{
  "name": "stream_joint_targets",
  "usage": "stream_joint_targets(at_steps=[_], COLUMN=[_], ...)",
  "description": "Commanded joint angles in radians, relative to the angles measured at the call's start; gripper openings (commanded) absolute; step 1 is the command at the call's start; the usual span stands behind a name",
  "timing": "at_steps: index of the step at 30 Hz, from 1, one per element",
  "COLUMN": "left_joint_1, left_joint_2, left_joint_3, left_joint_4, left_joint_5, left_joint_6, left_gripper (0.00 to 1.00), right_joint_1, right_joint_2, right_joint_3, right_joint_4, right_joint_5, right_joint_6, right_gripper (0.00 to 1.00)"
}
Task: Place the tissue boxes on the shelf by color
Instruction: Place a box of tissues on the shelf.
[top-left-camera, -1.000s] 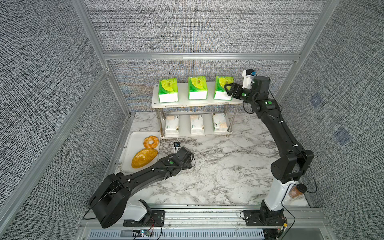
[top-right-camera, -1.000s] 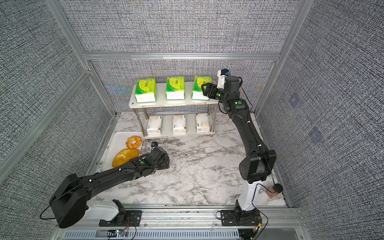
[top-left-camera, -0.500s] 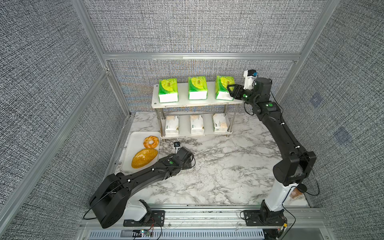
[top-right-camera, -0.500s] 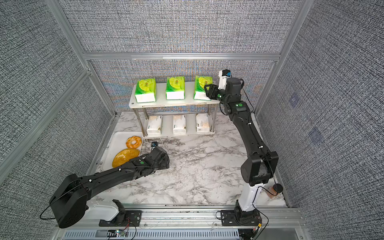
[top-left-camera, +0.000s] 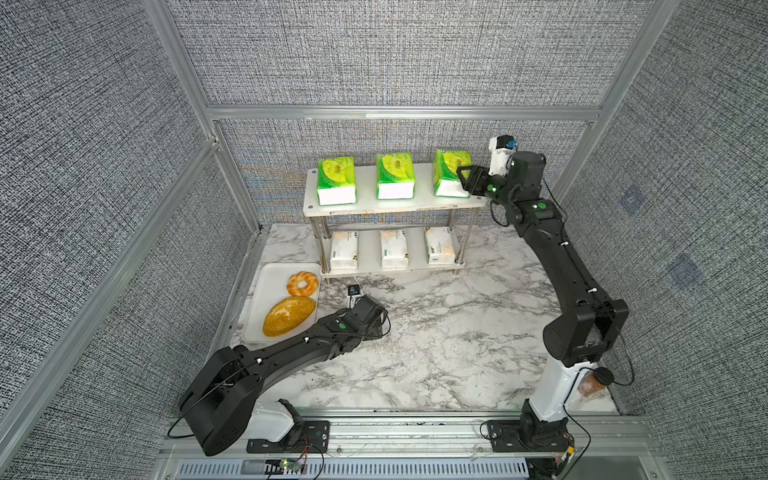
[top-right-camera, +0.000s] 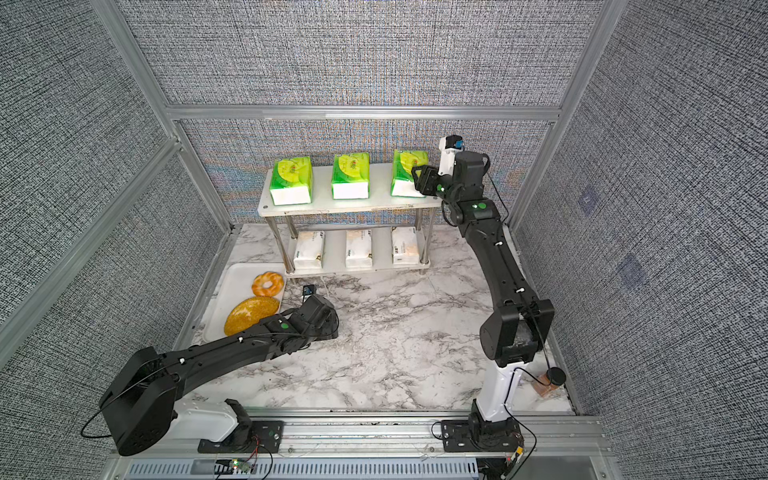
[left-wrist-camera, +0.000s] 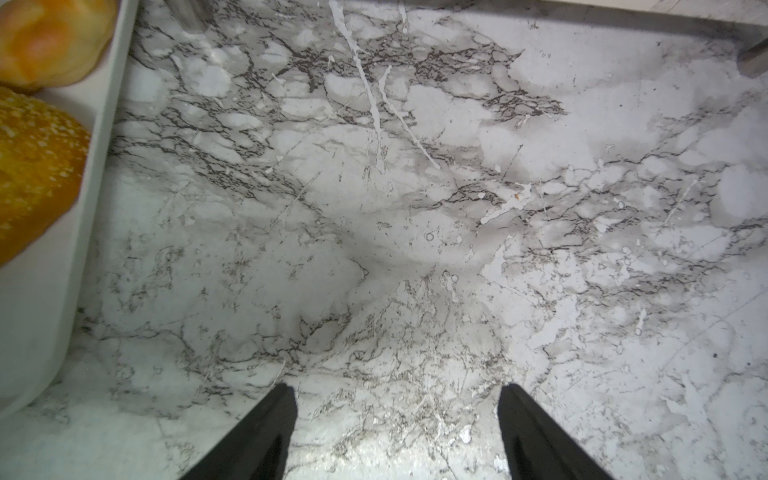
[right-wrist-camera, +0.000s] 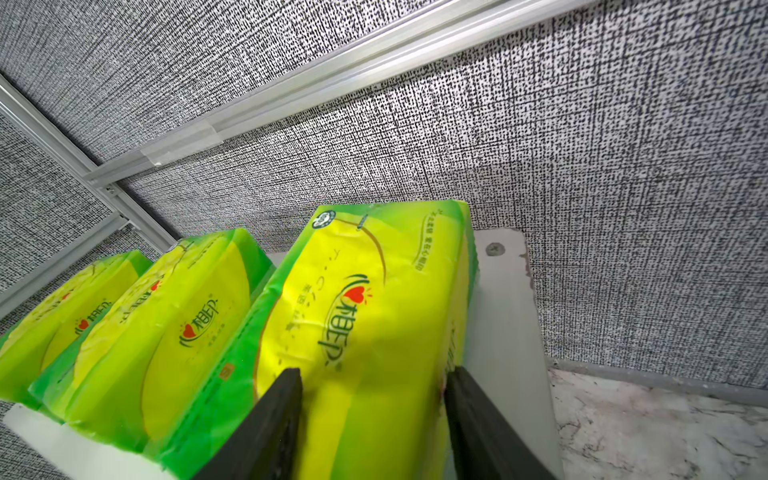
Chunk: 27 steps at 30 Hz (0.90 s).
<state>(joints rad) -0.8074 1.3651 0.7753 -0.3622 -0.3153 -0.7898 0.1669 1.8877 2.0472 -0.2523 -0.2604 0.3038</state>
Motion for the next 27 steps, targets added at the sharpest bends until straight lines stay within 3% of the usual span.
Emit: stream_joint_targets(at_steps=[1, 7, 18, 27], left_joint_1=[0.002, 0.002, 0.002, 0.002], left_joint_2=[-0.005, 0.007, 0.014, 0.026], left_joint_3=[-0.002, 0.012, 0.024, 0.032], left_joint_4=[-0.009, -0.011, -0.019, -0.014], left_joint_5=[-0.015, -0.013, -0.017, -0.015], left_joint_6=[0.004, 0.004, 0.004, 0.004], left_gripper=[0.81, 0.81, 0.81, 0.81], right_joint_1=[-0.007, -0.013, -0.045, -0.051], right_joint_2=[0.021, 0.03, -0.043, -0.103], right_joint_3=[0.041, 0.056, -0.113, -0.239], right_joint_4=[-0.097, -0.101, 0.074, 0.222], right_joint_5=[0.02, 0.002, -0.091, -0.176], right_joint_6=[-0.086, -0.094, 0.029, 0.117], right_gripper=[0.61, 0.66, 0.79, 0.83])
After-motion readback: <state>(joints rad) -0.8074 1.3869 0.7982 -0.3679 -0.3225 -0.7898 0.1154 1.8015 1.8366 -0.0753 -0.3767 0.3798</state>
